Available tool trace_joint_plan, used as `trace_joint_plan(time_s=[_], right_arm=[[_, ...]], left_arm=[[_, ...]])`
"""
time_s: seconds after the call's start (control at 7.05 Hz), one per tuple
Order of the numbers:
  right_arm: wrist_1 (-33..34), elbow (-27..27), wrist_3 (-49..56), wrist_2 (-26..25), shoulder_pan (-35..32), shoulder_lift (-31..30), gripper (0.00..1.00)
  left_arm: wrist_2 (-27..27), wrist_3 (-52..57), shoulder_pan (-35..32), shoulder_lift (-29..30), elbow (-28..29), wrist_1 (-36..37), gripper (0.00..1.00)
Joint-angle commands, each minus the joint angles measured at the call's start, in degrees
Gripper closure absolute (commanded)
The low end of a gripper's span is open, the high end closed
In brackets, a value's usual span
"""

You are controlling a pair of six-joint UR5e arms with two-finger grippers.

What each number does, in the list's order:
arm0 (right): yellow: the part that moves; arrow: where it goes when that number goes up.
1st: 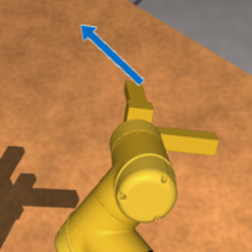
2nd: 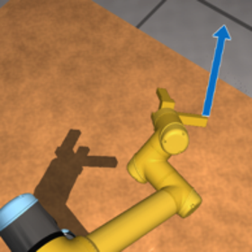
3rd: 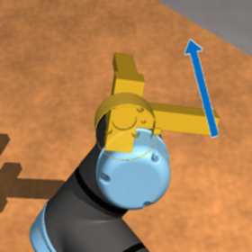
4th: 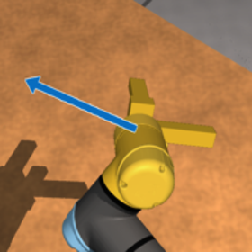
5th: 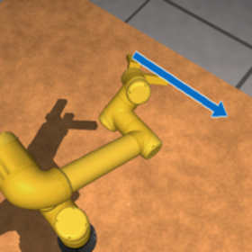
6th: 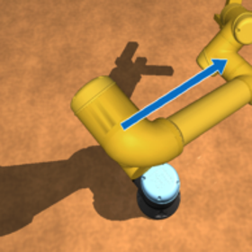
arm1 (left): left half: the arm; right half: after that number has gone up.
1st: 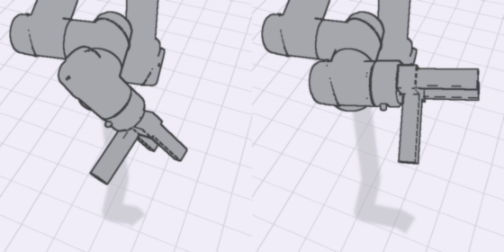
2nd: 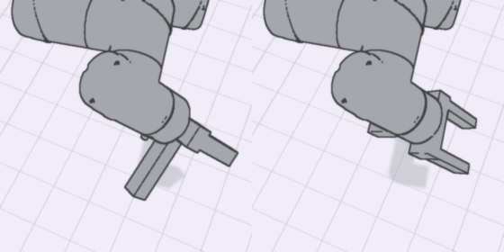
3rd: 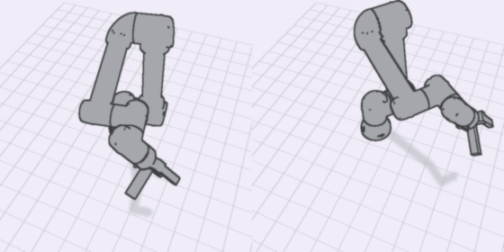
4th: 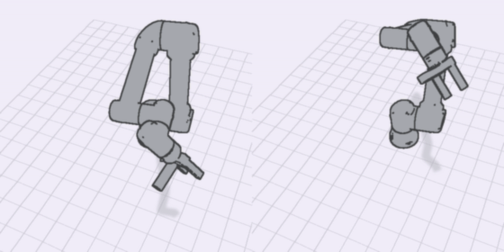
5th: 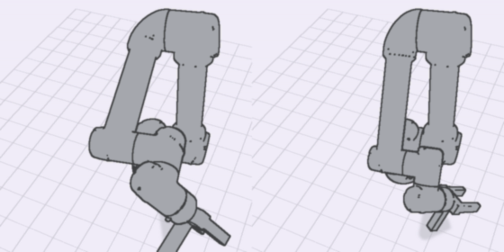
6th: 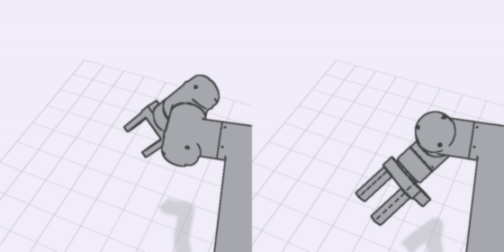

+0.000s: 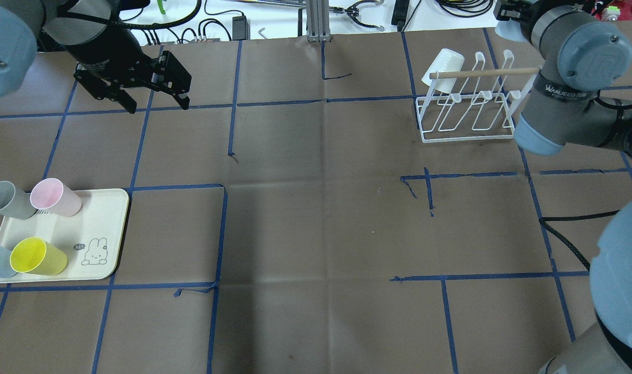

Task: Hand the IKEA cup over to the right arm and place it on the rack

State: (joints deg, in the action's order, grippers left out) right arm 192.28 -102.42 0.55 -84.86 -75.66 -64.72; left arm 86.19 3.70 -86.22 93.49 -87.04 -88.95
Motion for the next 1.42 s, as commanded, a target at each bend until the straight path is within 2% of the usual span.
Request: trace_joint_plan(time_s=[0.0, 0.28, 1.28], right_arm=[[0.55, 3.02, 4.89, 0.65, 1.65, 4.41, 0.9], [3.27, 3.63, 6.92, 1.18, 2.97, 6.96, 0.9], [6.87, -0.93, 6.83, 0.22, 1.92, 7.06, 0.9]], left_arm=[[3.71, -2.2, -0.26, -0.59, -2.33, -0.52, 0.01], [3.72, -2.38, -1.23, -1.38, -3.49, 0.36, 0.01], [3.64, -2.38, -2.99, -1.29, -3.58, 3.17, 0.01]])
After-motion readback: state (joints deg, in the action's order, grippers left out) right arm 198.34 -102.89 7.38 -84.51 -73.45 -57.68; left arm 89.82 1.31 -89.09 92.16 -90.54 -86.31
